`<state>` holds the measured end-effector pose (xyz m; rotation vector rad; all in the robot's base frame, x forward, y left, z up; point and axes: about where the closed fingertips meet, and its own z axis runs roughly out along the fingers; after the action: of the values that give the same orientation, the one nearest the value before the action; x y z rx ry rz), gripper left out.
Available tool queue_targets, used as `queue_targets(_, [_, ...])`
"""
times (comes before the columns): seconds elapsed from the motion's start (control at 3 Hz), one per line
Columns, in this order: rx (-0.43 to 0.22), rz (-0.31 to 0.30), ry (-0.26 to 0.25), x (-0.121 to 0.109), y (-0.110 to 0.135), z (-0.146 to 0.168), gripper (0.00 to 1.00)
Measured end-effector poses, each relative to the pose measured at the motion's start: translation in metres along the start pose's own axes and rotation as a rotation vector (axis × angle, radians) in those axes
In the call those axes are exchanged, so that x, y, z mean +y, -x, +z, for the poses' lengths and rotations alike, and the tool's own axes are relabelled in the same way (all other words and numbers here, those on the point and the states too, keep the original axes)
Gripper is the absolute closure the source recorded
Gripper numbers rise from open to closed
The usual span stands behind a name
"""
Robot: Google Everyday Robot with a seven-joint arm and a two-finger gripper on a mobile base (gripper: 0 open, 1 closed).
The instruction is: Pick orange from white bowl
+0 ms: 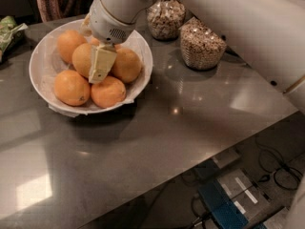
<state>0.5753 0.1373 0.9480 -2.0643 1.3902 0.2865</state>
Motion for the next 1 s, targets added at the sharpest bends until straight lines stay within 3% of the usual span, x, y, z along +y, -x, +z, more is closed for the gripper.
queue_targets(0.67, [-0.036, -0.001, 0.071, 0.009, 0.007, 0.028, 0.20])
queue_targets(1.0, [-0.036, -0.001, 0.071, 0.009, 0.007, 0.028, 0.20])
